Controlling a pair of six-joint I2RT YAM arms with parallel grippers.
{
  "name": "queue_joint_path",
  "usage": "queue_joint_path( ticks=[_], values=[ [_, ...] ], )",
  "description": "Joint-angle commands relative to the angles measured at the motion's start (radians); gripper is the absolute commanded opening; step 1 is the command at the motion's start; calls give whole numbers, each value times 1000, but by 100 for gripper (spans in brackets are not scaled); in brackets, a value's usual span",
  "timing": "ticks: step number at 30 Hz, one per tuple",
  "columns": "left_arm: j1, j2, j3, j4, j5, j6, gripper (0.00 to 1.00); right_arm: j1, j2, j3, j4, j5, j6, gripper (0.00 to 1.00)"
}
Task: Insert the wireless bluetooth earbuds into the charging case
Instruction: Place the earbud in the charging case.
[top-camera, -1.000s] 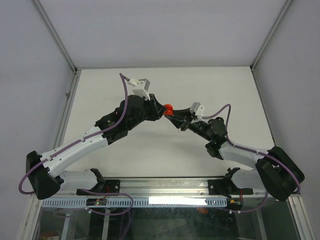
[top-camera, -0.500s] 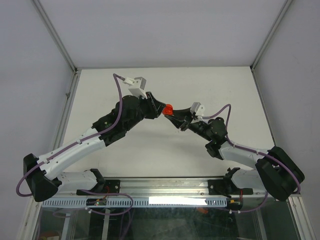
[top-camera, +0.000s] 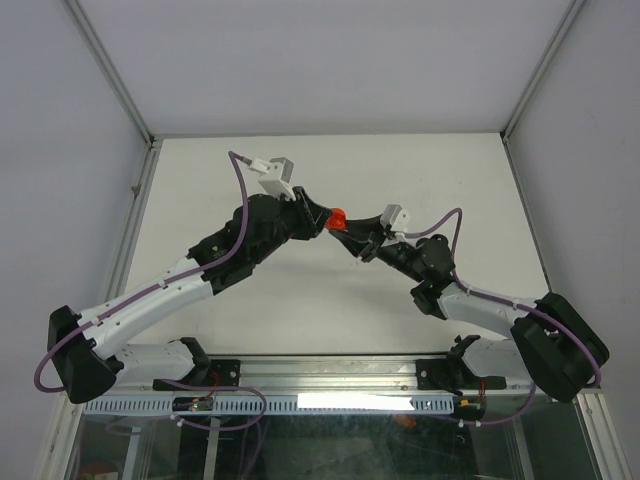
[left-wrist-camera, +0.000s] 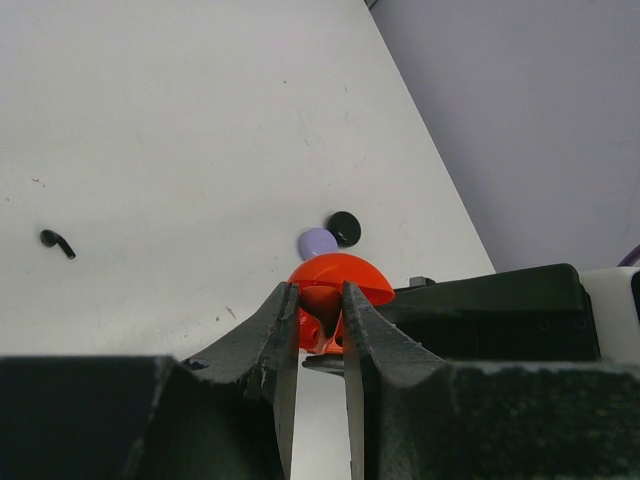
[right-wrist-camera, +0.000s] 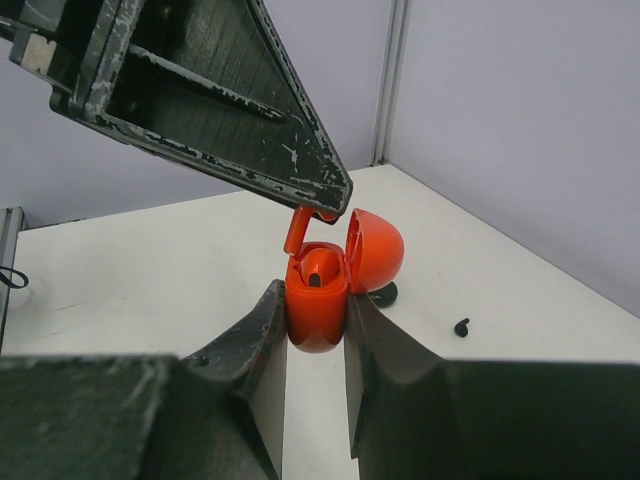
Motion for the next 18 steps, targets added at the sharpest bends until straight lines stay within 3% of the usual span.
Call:
queue_joint_path(
  ticks=[1,18],
  values=[
    [-14,-5,-12,67,-12,13,21,6,-22,21,87,-5,9,0],
    [-41,-25,-30,153,-77,14,21,7,-13,19,102,-4,16,0]
  ],
)
